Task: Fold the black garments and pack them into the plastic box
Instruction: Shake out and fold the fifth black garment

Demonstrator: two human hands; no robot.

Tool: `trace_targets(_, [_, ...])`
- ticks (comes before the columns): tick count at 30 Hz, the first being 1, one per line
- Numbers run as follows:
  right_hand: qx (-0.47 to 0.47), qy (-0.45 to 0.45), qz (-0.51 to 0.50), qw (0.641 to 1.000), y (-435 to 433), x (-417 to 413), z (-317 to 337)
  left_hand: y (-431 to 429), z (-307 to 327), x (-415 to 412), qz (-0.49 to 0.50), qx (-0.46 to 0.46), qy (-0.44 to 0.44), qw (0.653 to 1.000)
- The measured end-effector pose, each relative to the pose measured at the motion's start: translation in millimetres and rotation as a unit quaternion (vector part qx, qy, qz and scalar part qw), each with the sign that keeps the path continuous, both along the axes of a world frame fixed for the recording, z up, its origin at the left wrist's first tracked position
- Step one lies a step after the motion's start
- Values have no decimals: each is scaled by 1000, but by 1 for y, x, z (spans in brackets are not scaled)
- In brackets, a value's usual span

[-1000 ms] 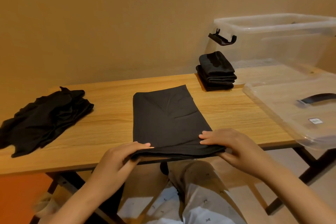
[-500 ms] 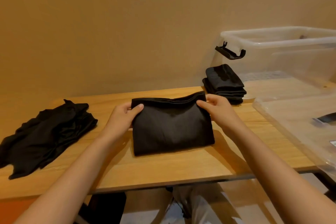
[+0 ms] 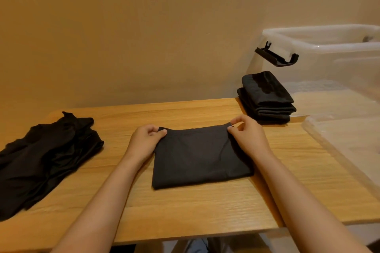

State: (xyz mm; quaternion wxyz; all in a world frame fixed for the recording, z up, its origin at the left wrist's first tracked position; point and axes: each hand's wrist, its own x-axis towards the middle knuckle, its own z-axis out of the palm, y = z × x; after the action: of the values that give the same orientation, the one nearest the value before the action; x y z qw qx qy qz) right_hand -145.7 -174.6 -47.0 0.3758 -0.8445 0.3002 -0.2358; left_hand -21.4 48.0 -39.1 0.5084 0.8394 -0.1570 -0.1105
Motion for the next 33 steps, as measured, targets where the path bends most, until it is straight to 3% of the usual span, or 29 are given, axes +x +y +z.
trace_targets(7, [-61,-61,-28,996,7,-4,3,0,-1,-5,28,-75,-117,990])
trace_targets(12, [-97,13,-39,994,7,-2,-1,-5,-10,0,38,-32,-154,987])
trace_targets(16, [-158,-23,-26,987,9,-5,1,-2,-10,-7,42,-9,-234,971])
trace_targets(20, [-265,-41,76,960,27,-8,9,-1,-6,-26,-92,49,-328,939])
trace_targets(25, [-391,-17,121,912,57,-9,7,0,-8,-38,-237,167,-281,915])
trace_targets(30, [-254,210,165,930,56,-9,-5,5,-15,-28,-244,289,-239,894])
trace_targets(33, [-229,269,156,923,47,-9,-7,3,-15,-29,-241,321,-226,887])
